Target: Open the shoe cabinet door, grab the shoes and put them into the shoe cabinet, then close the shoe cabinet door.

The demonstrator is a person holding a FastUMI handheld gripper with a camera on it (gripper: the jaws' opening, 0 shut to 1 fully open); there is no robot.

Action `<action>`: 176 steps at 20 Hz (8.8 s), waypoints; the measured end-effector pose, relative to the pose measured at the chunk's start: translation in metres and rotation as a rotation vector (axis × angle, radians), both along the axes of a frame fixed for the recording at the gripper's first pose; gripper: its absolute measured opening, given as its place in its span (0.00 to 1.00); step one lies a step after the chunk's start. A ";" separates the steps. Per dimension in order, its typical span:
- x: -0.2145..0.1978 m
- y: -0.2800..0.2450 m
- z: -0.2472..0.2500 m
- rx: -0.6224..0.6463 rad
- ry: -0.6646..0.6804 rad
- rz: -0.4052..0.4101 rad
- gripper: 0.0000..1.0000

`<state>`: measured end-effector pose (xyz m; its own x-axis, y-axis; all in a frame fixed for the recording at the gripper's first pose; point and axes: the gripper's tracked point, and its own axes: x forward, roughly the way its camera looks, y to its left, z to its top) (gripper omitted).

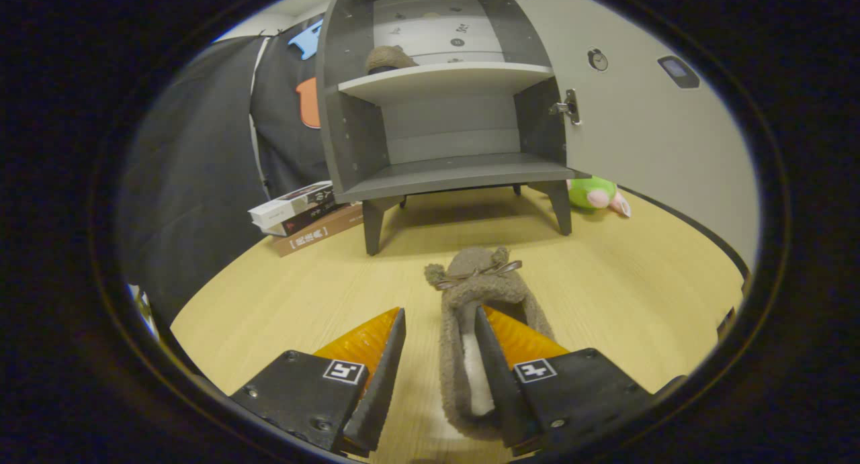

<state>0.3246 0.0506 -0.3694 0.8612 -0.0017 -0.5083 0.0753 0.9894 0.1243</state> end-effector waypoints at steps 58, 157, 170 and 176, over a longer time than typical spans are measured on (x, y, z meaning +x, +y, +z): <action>0.174 -0.053 0.462 -0.140 -0.413 0.055 0.11; -0.076 -0.417 0.443 -0.147 -0.458 0.131 1.00; -0.086 -0.292 0.437 -0.140 -0.413 0.332 0.89; -0.075 -0.267 0.426 -0.114 -0.390 0.324 0.89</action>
